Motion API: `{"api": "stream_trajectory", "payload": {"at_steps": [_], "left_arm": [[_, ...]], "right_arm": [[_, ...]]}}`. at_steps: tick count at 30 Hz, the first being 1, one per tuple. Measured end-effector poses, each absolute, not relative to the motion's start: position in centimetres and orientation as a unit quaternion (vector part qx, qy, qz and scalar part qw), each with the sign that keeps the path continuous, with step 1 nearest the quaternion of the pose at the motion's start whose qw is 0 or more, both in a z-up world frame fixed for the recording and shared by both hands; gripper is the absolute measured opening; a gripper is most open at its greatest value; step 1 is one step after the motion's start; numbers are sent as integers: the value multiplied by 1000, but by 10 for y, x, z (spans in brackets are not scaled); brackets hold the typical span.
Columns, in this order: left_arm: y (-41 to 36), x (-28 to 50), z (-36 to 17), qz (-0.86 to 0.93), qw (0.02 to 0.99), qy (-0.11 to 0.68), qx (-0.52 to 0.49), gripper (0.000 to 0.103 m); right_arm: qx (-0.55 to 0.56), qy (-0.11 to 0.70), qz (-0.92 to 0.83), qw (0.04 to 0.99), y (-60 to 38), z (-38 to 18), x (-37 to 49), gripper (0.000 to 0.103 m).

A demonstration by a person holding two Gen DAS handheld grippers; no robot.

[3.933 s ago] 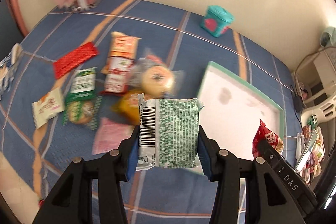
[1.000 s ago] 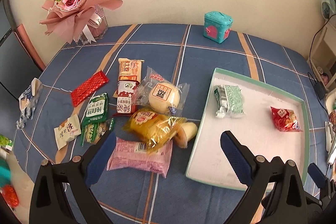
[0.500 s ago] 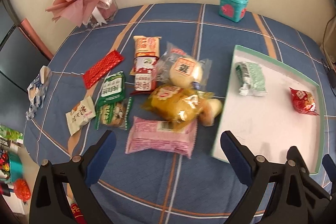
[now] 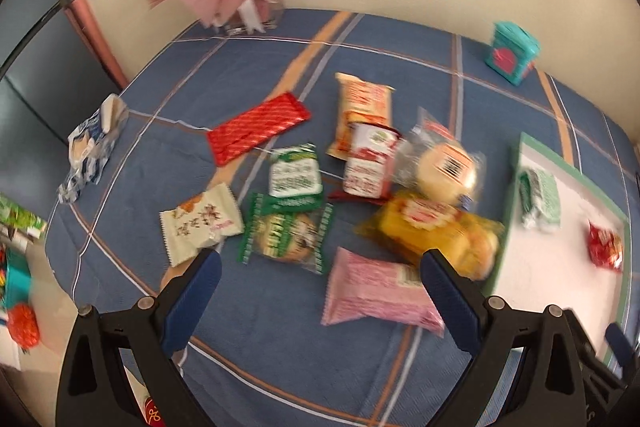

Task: Organize snacks
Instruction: 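Withdraw both tools from the tray back toward the snacks, then grasp the white cookie pack with the left tool while the right tool grasps the yellow bread bag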

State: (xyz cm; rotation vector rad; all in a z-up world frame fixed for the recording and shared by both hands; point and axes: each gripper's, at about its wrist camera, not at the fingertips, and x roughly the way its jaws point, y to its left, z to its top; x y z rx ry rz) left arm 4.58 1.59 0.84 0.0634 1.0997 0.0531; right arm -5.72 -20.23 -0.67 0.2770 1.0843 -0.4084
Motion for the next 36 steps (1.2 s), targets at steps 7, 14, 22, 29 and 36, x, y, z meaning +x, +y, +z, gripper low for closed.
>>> {"api": "stream_trajectory", "payload": {"at_steps": [7, 14, 22, 29, 36], "left_arm": [[58, 57, 5, 44, 853, 521, -9, 100], [86, 79, -9, 28, 836, 549, 6, 100], [141, 105, -28, 34, 816, 576, -29, 100], [162, 121, -62, 29, 795, 605, -23, 100], [148, 127, -76, -26, 789, 611, 50, 100]], "right_arm": [[120, 522, -138, 833, -169, -10, -36, 100], [129, 527, -101, 834, -144, -12, -15, 100], [146, 530, -70, 832, -124, -14, 15, 94], [152, 542, -53, 825, -113, -27, 33, 88], [166, 549, -47, 818, -116, -39, 49, 82]]}}
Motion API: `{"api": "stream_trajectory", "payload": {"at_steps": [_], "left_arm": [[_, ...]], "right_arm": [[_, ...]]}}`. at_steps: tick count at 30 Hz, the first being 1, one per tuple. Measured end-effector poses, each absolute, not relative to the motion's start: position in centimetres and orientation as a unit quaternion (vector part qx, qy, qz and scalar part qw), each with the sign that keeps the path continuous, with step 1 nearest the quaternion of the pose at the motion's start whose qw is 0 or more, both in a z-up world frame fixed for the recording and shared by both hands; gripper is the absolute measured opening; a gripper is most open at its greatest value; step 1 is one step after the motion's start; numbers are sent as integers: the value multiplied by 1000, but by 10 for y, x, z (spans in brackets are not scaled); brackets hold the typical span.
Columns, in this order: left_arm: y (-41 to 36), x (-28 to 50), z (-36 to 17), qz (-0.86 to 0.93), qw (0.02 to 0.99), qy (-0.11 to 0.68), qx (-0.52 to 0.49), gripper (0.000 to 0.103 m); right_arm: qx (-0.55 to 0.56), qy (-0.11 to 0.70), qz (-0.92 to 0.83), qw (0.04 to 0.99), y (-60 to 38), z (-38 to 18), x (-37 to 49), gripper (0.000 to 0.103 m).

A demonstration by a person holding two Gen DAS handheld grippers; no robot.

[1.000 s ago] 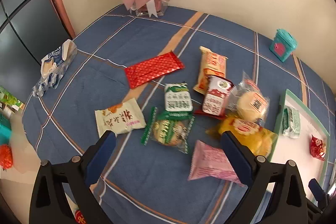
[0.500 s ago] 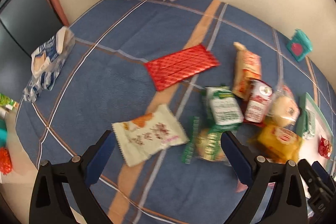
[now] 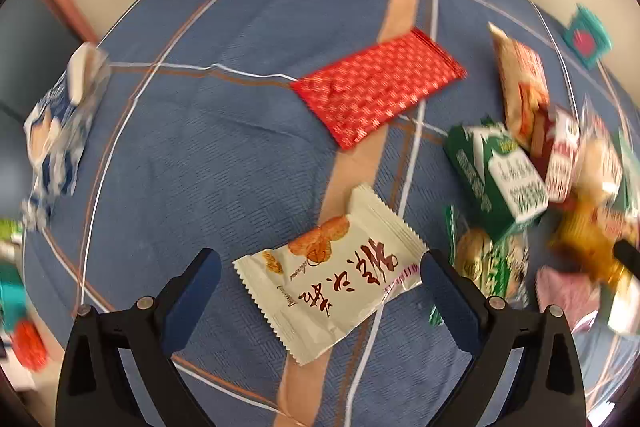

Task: Organize snacks
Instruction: 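Grasp the white cookie pack with the left tool while the right tool grasps the yellow bread bag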

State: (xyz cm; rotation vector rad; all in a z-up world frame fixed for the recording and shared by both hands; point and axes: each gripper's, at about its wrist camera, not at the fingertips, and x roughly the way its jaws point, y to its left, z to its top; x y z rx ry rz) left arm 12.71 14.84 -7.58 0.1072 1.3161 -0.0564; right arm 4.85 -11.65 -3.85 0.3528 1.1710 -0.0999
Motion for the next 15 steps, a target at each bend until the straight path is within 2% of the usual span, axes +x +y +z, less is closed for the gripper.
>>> {"api": "stream_trajectory", "payload": {"at_steps": [5, 15], "left_arm": [[131, 127, -75, -61, 790, 604, 87, 100], [116, 124, -67, -103, 784, 603, 106, 94]], "right_arm": [[179, 545, -52, 818, -125, -39, 57, 82], [120, 527, -15, 841, -117, -16, 82, 82]]}}
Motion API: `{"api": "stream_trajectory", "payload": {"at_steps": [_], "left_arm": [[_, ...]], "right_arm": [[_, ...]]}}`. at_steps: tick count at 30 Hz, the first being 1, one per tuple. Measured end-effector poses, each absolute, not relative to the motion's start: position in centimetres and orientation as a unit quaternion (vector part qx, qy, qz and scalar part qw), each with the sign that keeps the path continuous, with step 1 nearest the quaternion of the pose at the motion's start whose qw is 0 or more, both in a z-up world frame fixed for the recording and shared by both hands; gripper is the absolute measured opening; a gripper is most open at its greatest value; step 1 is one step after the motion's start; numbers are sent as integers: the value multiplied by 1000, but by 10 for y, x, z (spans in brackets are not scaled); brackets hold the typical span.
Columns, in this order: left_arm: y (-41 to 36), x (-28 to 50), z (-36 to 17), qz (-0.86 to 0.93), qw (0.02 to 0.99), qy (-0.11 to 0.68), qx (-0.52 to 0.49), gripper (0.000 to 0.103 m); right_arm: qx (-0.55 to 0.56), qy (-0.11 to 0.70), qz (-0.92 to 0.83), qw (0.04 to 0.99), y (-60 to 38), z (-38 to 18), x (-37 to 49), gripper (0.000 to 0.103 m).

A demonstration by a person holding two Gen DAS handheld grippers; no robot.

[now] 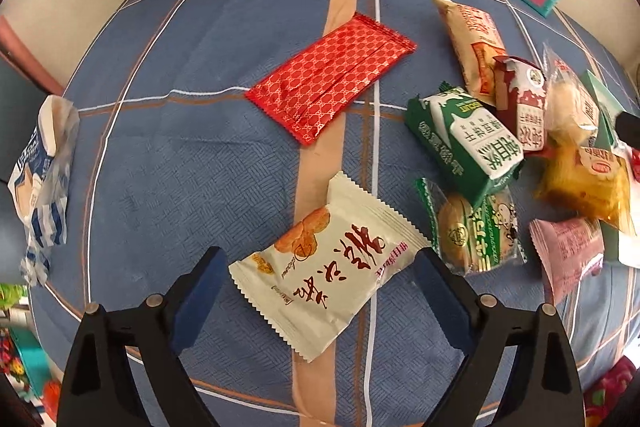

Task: Organize snacks
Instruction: 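Grasp the white cookie pack with the left tool while the right tool grasps the yellow bread bag, then carry both packs into the white tray and open both tools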

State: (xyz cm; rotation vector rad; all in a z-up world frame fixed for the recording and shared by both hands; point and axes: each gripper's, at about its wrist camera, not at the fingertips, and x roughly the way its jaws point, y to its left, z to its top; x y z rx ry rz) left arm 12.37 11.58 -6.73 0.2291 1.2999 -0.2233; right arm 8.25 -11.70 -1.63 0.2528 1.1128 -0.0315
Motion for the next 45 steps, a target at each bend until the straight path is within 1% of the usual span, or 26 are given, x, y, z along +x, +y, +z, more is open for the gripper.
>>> {"api": "stream_trajectory", "payload": {"at_steps": [2, 5, 11, 14, 15, 16, 17, 22, 23, 24, 25, 28, 29, 32, 33, 34, 36, 45], "left_arm": [[114, 127, -59, -112, 784, 601, 111, 94], [106, 129, -51, -122, 785, 594, 126, 94], [88, 132, -41, -129, 775, 599, 155, 94], [87, 133, -42, -132, 769, 606, 152, 94], [86, 133, -42, -136, 767, 610, 149, 87], [85, 134, -45, -138, 764, 613, 148, 76], [84, 135, -46, -140, 761, 616, 148, 72], [84, 137, -46, -133, 759, 620, 146, 70], [84, 137, -47, -133, 759, 620, 147, 70], [83, 138, -46, -132, 760, 619, 150, 70], [90, 134, -47, -130, 760, 619, 151, 68], [100, 130, -52, -121, 763, 618, 148, 66], [100, 128, -51, -119, 765, 617, 143, 66], [104, 126, -49, -115, 770, 612, 139, 64], [107, 125, -48, -114, 772, 610, 136, 61], [110, 124, -50, -117, 774, 608, 133, 57], [114, 122, -51, -116, 778, 605, 128, 55], [131, 104, -28, -105, 788, 602, 80, 54]], "right_arm": [[95, 532, -7, 842, -109, -19, 88, 80], [68, 545, 11, 836, -101, -22, 90, 68], [50, 569, 27, 821, -92, -32, 92, 67], [40, 582, 31, 812, -87, -37, 88, 67], [35, 584, 34, 810, -85, -37, 86, 67], [29, 588, 38, 808, -82, -38, 84, 67], [22, 590, 40, 806, -79, -38, 82, 67], [-34, 598, 31, 800, -63, -46, 74, 67], [-43, 600, 29, 799, -62, -49, 73, 64], [-51, 604, 26, 795, -61, -55, 73, 59], [-53, 609, 26, 791, -62, -59, 74, 57], [-44, 621, 29, 782, -64, -70, 74, 53], [-43, 622, 30, 781, -64, -72, 74, 50], [-42, 621, 30, 782, -65, -73, 73, 48], [-41, 620, 30, 783, -66, -72, 72, 46], [-40, 619, 30, 784, -66, -71, 71, 46], [-31, 618, 30, 785, -69, -69, 69, 45], [13, 601, 44, 798, -84, -46, 50, 43]]}}
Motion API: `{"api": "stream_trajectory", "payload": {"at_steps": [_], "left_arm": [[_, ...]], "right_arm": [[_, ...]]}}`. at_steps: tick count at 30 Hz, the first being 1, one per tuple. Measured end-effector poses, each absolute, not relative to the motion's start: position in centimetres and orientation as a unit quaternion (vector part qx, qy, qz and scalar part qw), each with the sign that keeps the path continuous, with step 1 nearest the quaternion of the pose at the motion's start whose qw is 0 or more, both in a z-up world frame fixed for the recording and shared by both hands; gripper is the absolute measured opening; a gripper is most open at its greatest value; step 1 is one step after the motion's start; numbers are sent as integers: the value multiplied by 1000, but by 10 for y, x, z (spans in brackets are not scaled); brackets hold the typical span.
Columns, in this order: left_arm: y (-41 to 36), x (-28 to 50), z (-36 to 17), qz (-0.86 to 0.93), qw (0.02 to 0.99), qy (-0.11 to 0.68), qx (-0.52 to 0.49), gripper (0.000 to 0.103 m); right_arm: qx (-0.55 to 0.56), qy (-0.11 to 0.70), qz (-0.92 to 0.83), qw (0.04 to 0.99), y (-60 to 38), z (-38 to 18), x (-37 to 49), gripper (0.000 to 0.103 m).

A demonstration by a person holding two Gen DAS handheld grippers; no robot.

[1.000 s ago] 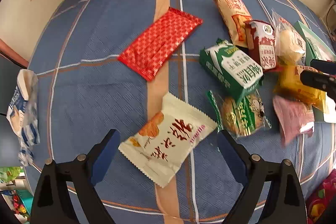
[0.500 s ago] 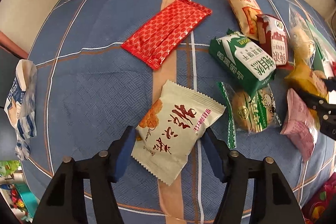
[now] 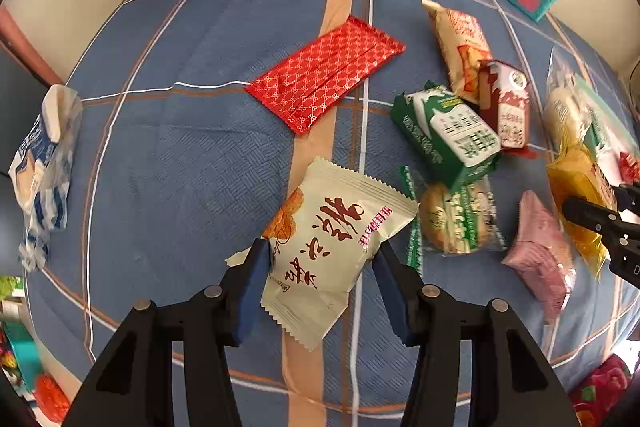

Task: Organize snacks
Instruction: 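Carry both packs into the white tray and open both tools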

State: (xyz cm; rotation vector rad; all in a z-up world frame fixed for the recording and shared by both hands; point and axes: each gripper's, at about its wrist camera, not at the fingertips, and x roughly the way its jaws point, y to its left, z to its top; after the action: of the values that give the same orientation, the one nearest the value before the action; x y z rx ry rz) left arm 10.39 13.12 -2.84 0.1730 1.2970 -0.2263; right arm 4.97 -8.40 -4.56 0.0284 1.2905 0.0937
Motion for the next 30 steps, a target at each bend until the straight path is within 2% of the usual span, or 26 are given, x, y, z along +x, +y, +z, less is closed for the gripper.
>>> {"api": "stream_trajectory", "payload": {"at_steps": [11, 20, 30], "left_arm": [[115, 74, 36, -79, 813, 574, 59, 55], [32, 55, 64, -100, 826, 554, 39, 55], [-90, 31, 50, -162, 813, 556, 55, 55]], "right_arm": [[45, 570, 45, 819, -94, -6, 22, 42], [102, 553, 2, 827, -146, 15, -5, 42], [163, 548, -123, 811, -245, 20, -36, 43]]}}
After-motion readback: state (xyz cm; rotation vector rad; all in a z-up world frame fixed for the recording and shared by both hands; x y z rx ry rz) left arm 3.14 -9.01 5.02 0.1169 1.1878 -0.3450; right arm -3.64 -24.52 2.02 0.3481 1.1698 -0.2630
